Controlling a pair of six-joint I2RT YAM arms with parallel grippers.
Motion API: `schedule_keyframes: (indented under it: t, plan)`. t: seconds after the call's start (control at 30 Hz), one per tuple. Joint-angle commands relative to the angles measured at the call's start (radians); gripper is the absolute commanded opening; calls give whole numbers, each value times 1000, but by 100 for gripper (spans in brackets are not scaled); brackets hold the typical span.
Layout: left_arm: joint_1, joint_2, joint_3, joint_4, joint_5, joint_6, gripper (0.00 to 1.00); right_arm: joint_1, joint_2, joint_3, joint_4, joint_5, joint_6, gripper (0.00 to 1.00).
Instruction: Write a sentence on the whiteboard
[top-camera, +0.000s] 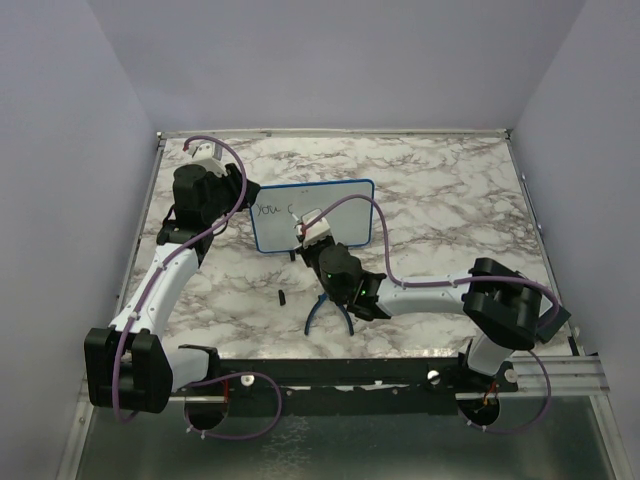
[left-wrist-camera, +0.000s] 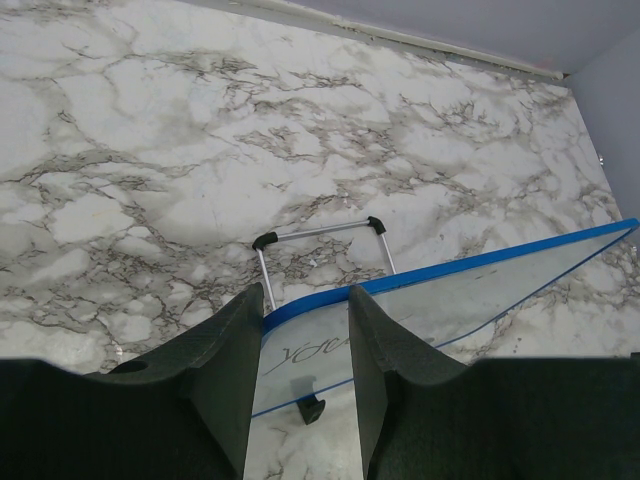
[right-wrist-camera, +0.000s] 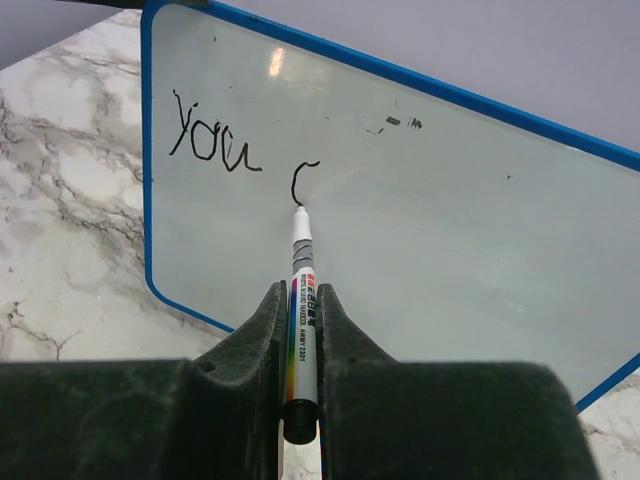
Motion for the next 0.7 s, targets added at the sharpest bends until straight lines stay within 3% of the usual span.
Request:
schedule_keyframes:
  t: [0.0, 0.4, 0.67]
  plan:
    - [-3, -19, -13, -14, 42, 2, 40, -6, -27, -20, 3, 54, -1, 1]
    - [-4, -17, -13, -14, 41, 2, 40, -4, -108, -79, 39, -103, -16, 1]
    - [-4, -16, -13, -14, 42, 2, 40, -5, -99, -73, 51, -23, -33, 1]
